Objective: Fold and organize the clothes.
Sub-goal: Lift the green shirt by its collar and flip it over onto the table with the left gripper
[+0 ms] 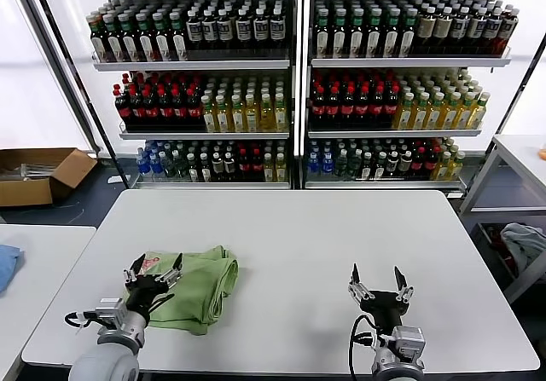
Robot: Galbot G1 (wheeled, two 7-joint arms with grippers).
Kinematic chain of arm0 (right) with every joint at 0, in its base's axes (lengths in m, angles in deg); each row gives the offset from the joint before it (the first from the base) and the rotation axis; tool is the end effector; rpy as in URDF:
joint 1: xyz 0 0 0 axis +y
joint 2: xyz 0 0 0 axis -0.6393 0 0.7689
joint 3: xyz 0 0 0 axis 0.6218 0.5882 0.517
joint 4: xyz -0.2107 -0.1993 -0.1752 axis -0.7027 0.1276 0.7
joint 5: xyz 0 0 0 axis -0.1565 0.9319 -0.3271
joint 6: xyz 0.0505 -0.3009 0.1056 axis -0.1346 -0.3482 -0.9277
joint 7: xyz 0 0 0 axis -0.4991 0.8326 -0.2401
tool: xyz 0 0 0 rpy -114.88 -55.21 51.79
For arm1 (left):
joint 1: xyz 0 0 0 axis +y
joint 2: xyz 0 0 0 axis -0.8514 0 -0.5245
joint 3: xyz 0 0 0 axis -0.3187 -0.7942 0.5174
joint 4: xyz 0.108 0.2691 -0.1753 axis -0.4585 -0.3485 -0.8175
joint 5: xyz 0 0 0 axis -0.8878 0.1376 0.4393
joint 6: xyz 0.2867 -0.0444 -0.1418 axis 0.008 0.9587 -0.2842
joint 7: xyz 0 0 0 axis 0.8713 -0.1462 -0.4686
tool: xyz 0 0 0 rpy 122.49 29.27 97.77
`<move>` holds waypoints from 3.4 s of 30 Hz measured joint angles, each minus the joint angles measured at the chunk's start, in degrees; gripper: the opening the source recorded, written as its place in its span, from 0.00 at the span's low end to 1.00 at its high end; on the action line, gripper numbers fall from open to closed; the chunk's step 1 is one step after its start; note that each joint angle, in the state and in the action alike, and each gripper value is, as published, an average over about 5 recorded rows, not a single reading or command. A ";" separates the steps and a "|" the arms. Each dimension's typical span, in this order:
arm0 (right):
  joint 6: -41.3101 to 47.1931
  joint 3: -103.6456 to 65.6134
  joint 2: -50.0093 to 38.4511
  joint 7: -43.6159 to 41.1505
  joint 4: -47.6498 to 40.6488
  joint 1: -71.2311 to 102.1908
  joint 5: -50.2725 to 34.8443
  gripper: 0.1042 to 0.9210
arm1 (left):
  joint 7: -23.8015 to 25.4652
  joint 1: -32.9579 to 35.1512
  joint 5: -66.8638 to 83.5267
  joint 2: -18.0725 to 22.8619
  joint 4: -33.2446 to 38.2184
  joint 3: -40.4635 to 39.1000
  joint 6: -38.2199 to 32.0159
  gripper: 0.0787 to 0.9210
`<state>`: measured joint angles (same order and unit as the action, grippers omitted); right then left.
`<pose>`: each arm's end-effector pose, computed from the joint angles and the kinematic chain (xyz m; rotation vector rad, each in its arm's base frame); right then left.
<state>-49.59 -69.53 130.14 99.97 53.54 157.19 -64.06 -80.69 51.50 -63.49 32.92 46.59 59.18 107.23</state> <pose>0.1538 0.0150 -0.2509 -0.1703 -2.9171 0.0152 0.2133 0.0920 -0.2824 0.0378 -2.8606 -0.0203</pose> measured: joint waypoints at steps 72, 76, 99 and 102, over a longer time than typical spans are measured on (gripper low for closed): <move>-0.18 0.75 0.09 -0.15 -0.03 -0.81 0.51 0.88 | 6.18 -0.31 8.77 -7.22 -13.18 12.40 1.87 0.08; -0.03 1.16 0.29 -0.14 -0.31 -1.31 0.52 0.88 | 5.65 -0.92 8.87 -11.37 -14.41 16.76 1.33 0.08; -1.14 -0.89 1.61 0.12 -0.80 1.55 1.62 0.88 | 1.62 0.66 -2.29 -6.11 4.75 -2.60 3.84 0.08; -1.42 -1.02 2.00 0.08 -0.69 2.35 2.08 0.88 | 1.11 -0.30 -5.00 -2.27 5.07 -9.28 4.18 0.08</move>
<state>-51.01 -70.55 132.14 100.06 52.84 159.54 -61.98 -79.57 51.20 -68.49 30.65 51.66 49.90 111.41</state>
